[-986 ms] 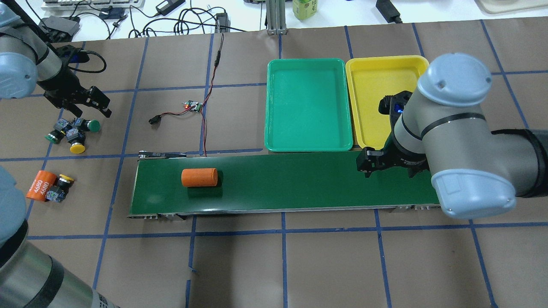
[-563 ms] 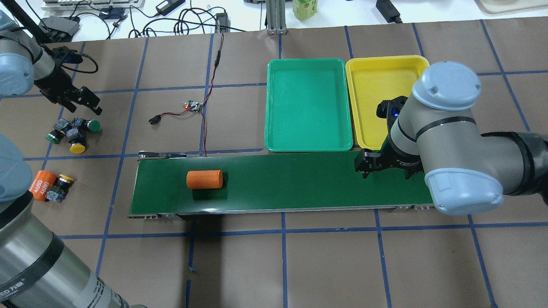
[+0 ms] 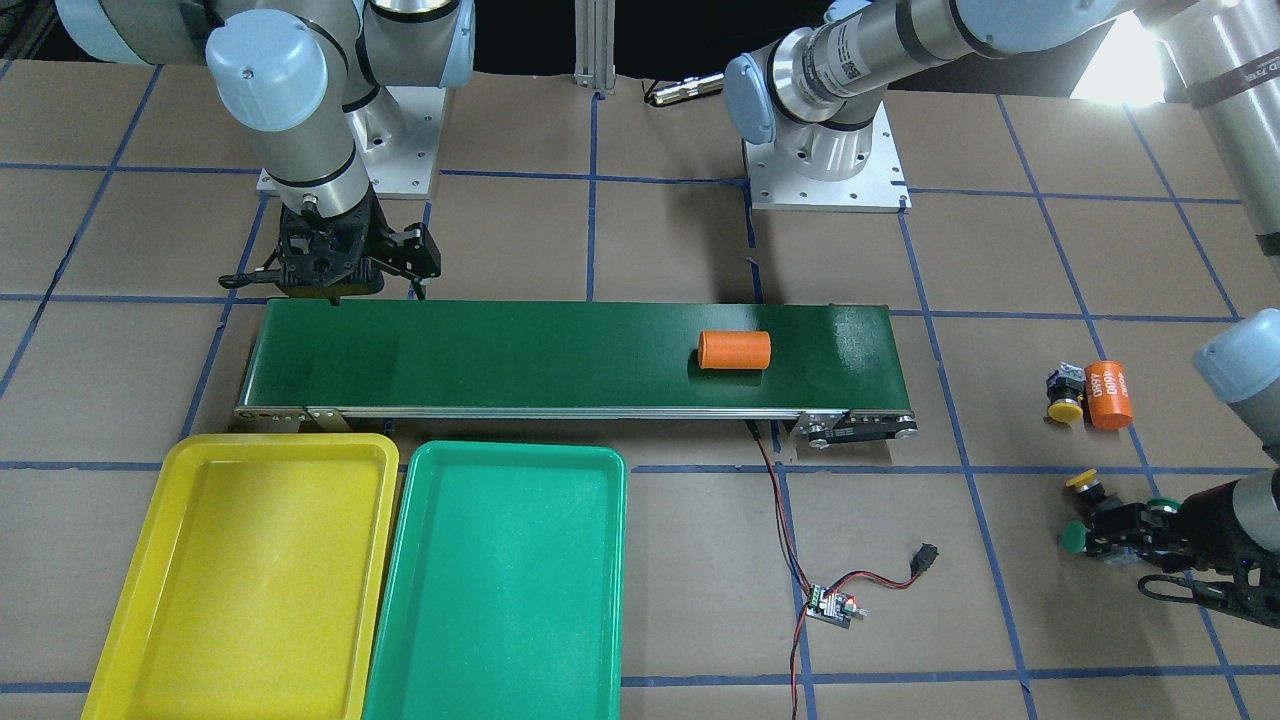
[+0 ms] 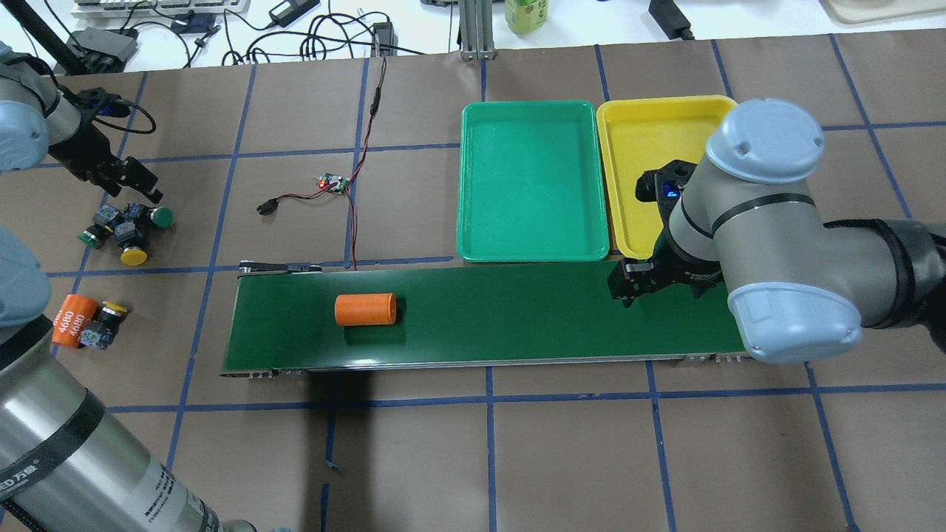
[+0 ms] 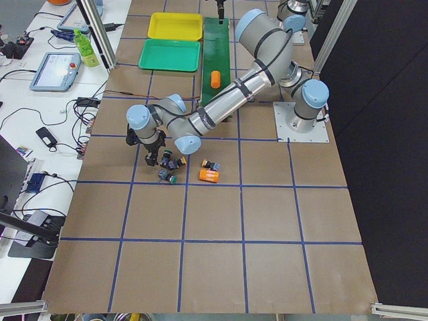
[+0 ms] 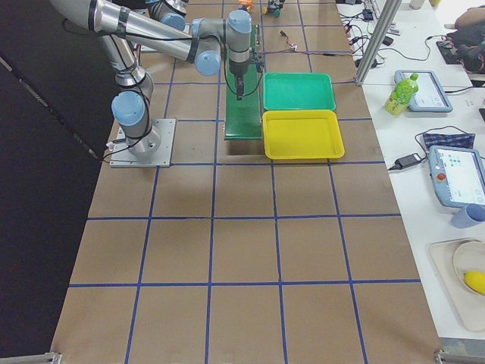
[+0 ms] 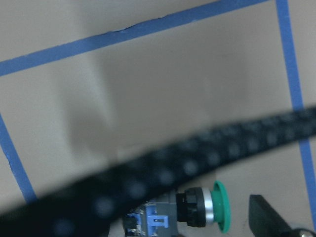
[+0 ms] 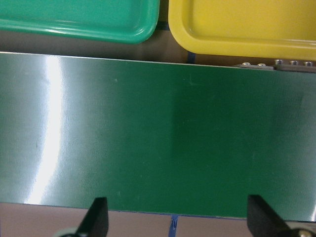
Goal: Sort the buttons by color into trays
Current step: 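Reach left gripper to a green-capped button while right gripper hovers over belt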
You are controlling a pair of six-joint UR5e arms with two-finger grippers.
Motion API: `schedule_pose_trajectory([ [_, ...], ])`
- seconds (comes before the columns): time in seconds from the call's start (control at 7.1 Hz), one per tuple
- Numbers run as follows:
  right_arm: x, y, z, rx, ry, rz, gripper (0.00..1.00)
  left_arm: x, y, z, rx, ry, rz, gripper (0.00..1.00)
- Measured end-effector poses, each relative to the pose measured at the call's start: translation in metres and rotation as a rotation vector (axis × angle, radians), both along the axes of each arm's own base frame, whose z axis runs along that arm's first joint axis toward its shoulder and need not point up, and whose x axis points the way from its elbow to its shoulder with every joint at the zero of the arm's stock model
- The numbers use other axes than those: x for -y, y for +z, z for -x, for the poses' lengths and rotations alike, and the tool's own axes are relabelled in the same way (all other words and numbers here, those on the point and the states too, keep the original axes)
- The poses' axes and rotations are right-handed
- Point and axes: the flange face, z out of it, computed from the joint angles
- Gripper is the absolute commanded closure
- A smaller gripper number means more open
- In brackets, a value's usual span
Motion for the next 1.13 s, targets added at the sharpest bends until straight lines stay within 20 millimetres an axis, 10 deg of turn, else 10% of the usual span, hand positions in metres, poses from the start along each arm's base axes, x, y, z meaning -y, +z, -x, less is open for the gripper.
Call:
schedule_pose_trajectory([
  [0.84,0.004,0.002,0.000,0.000,0.958,0.039,0.00,-0.011,-0.028,0.002,-0.028,0.010,-0.047,0.00],
  [1.13,0.003,0.000,-0.001,0.010,1.178,0.046,0.00,-0.014,-0.033,0.002,-0.032,0.013,-0.060,0.51],
])
